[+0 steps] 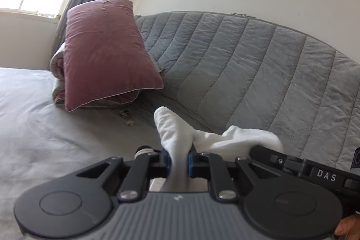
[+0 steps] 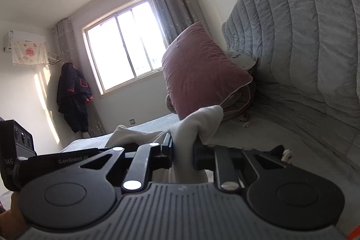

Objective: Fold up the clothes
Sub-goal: 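Lift the folded pants with both grippers and carry them toward the clothes stack, then lower the pants onto the clothes stack and open both grippers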

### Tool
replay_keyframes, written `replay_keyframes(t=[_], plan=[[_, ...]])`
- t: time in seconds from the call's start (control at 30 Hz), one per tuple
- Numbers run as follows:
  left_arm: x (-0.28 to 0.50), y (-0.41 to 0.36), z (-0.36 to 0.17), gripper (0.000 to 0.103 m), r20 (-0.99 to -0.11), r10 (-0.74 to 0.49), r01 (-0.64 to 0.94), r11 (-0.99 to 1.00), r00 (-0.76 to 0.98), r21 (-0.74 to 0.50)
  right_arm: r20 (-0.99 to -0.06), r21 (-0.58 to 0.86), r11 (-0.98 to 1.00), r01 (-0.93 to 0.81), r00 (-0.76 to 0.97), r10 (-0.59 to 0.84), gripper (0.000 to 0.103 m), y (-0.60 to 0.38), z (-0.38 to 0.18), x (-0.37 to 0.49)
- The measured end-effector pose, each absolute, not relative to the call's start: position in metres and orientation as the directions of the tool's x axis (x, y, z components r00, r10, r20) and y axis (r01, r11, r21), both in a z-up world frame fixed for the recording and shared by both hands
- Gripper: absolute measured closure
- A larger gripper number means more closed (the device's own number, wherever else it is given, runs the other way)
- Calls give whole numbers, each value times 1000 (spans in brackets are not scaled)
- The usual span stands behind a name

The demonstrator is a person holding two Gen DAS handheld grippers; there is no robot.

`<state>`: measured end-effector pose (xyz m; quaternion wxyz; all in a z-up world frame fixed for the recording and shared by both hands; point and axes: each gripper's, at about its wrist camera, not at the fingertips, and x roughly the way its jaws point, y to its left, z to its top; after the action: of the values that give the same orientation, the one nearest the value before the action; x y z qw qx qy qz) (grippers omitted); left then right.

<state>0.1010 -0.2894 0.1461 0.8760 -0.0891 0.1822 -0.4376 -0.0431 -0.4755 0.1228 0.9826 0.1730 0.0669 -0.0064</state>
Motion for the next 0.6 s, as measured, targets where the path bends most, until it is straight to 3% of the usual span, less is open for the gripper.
replay_keyframes(t=[0.3, 0.6], plan=[[161, -369, 129, 89, -292, -797, 724, 603, 529, -335, -168, 338, 932, 132, 983, -79, 83, -535, 100, -2], [197, -400, 92, 85, -394, -680, 641, 727, 619, -246, -274, 306, 913, 270, 943, -187, 76, -558, 52, 29]])
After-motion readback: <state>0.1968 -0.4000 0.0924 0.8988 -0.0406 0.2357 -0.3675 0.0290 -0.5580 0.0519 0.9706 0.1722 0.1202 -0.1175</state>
